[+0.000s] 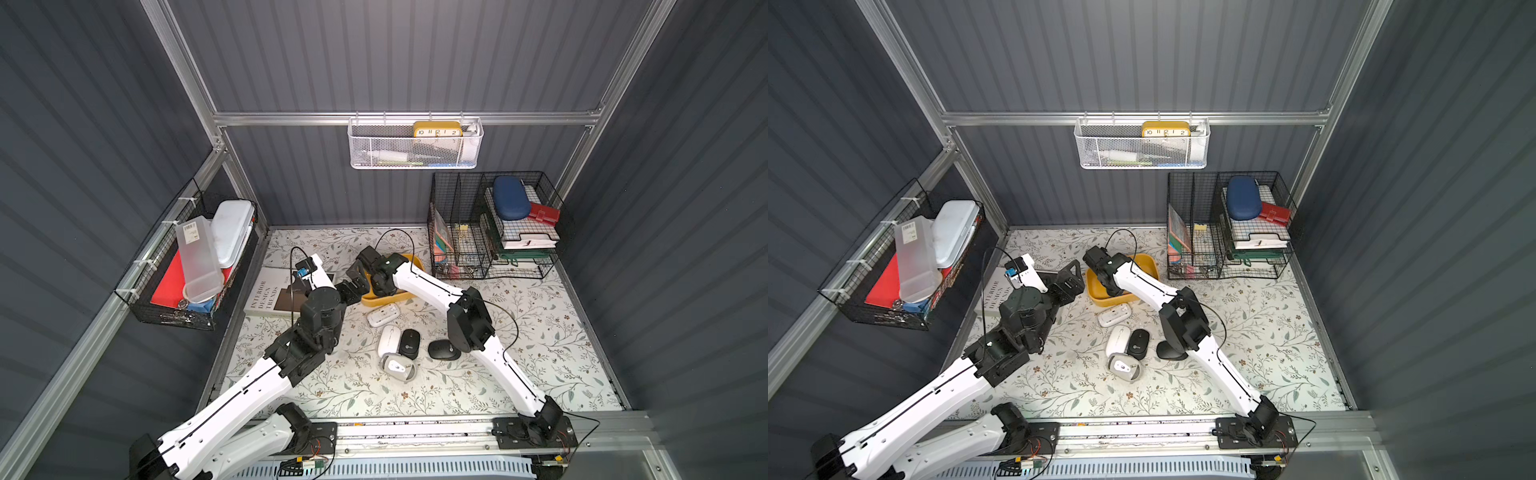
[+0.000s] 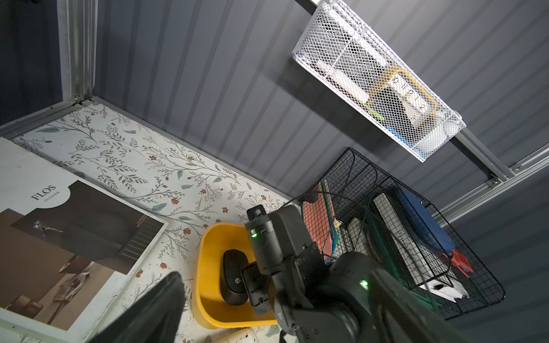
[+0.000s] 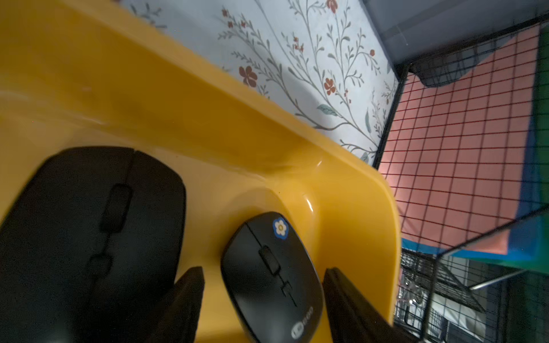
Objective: Put the mouse in the storage box
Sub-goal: Place the mouse in the storage box, then pick up the mouse from the center of the board.
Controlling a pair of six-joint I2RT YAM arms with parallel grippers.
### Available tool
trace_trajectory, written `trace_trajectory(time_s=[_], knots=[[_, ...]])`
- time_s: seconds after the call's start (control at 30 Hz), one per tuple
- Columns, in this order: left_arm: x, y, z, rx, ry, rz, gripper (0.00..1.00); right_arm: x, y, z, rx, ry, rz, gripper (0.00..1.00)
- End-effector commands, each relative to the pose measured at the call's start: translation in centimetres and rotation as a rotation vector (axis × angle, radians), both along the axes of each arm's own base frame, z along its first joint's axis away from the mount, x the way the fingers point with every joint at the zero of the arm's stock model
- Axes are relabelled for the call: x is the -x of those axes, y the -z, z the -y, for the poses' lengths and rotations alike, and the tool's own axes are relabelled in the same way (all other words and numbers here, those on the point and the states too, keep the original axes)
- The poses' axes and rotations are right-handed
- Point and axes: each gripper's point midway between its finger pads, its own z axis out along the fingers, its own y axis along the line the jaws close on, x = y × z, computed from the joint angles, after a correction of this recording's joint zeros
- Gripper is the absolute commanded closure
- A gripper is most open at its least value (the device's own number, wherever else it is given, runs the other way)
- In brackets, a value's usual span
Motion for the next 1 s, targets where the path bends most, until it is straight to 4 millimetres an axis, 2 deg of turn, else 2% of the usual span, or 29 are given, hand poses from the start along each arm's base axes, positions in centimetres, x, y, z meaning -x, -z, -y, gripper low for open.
trace_trajectory(time_s=[0.0, 0.17, 0.33, 0.43, 0.5, 0.6, 0.7, 0.77, 0.87, 0.97], knots=[[0.0, -2.2, 0.1, 0.013, 0.011, 0.041, 0.01, 1.1, -6.6, -0.3, -0.168, 0.035, 0.026, 0.30], [-0.3, -2.8, 0.9, 0.051, 0.035, 0.020, 0.01, 2.2, -11.3, 2.9, -0.302, 0.129, 0.016, 0.30], [-1.0, -2.0, 2.6, 0.028, 0.087, -0.055, 0.00, 5.5, -13.2, 7.6, -0.538, 0.293, -0.087, 0.30], [-1.5, -0.4, 4.1, -0.007, 0.133, -0.120, 0.01, 8.9, -12.3, 9.0, -0.693, 0.371, -0.153, 0.26], [-2.0, 1.2, 5.0, -0.011, 0.151, -0.167, 0.01, 11.3, -11.2, 8.8, -0.819, 0.399, -0.206, 0.25], [-2.4, 3.9, 7.0, -0.005, 0.220, -0.237, 0.01, 13.8, -10.0, 8.6, -0.937, 0.430, -0.265, 0.24], [-2.3, 6.3, 9.1, 0.008, 0.306, -0.307, 0.01, 16.0, -8.6, 9.9, -0.901, 0.443, -0.317, 0.24], [-2.0, 7.7, 10.0, -0.001, 0.352, -0.349, 0.01, 18.0, -8.0, 10.1, -0.847, 0.366, -0.387, 0.24], [-1.7, 9.1, 9.9, -0.010, 0.352, -0.383, 0.01, 21.0, -6.6, 11.9, -0.712, 0.252, -0.438, 0.22], [-1.5, 9.0, 9.2, -0.002, 0.331, -0.365, 0.01, 23.0, -4.5, 14.9, -0.587, 0.254, -0.444, 0.16]])
